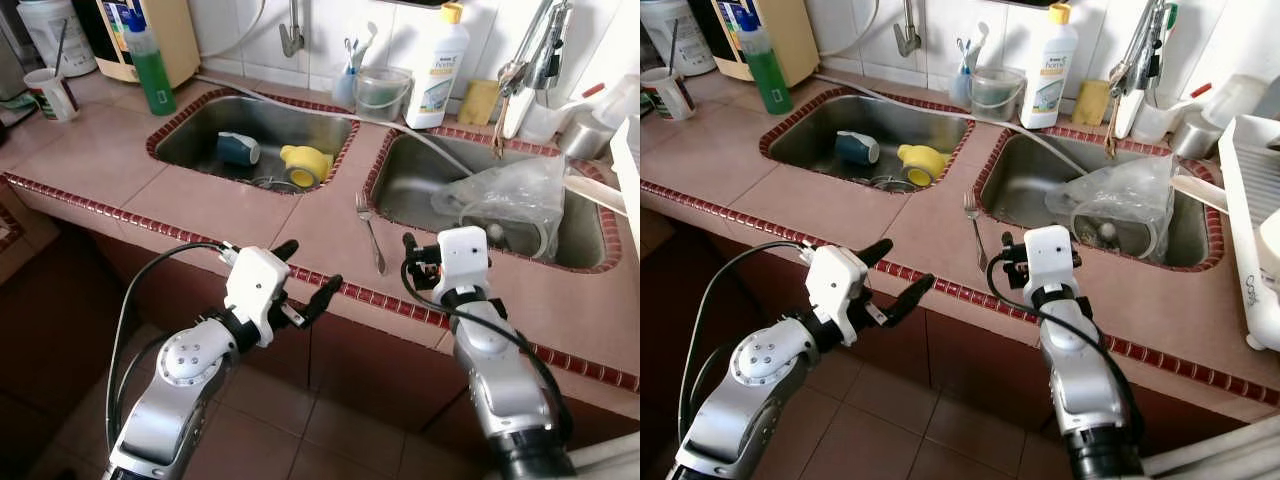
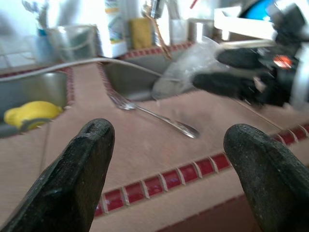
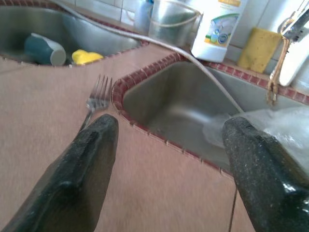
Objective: Kitchen organization
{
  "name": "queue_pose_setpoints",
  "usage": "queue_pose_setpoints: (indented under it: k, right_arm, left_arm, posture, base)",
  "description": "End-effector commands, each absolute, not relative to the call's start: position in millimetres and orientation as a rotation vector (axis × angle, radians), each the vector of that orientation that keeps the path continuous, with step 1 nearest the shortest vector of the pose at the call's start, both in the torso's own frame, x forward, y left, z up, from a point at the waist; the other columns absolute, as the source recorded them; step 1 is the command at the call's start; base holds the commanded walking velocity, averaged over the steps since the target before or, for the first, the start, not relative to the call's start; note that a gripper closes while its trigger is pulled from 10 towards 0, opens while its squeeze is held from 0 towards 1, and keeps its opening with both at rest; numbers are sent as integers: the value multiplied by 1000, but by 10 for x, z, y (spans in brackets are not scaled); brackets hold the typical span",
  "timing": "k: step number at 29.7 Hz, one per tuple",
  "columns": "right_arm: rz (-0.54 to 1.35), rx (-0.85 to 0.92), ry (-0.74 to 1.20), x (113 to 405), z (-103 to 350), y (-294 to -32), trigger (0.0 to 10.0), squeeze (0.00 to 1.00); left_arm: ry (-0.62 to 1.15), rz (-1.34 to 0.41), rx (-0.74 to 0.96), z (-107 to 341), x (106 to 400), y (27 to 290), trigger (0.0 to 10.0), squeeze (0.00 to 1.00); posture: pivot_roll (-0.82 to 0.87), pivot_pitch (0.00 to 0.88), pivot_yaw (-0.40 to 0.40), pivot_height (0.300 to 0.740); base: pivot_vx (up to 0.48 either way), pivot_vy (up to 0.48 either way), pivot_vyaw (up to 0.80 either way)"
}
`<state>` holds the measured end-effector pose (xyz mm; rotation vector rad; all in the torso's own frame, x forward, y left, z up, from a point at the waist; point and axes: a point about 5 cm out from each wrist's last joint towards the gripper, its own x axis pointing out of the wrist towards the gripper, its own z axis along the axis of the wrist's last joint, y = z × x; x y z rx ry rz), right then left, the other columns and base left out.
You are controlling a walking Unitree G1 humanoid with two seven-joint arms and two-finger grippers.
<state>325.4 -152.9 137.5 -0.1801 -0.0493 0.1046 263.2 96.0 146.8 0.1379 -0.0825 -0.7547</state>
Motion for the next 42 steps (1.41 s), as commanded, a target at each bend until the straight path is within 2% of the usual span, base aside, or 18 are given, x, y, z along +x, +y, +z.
queue_pose_setpoints:
  k: [1, 9, 19, 34, 42]
  right_arm:
    - [127, -151, -38, 3314, 1408, -1552, 10000, 0]
    - [192, -86, -51, 3511, 1591, -1537, 10000, 0]
    - [298, -136, 32, 3763, 1598, -1437, 10000, 0]
    - [473, -89, -27, 3903, 1811, -1120, 10000, 0]
    - [458, -36, 4, 3933, 1794, -1059, 10000, 0]
  left_arm:
    - [-73, -767, 163, 1461, 2611, 935, 10000, 0]
    - [-68, -765, 164, 1485, 2598, 932, 10000, 0]
    - [-64, -750, 148, 1512, 2561, 923, 10000, 0]
    - [-82, -718, 125, 1560, 2566, 879, 10000, 0]
    - [-90, -703, 120, 1575, 2585, 883, 10000, 0]
  posture:
    - [-113, 154, -12, 740]
    - [-105, 191, -14, 740]
    - [-81, 220, -26, 740]
    - [-67, 212, -53, 740]
    - [-60, 200, -59, 740]
  base:
    - [0, 0, 0]
    - [0, 0, 0]
    - [0, 0, 0]
    - [0, 0, 0]
    - [0, 0, 0]
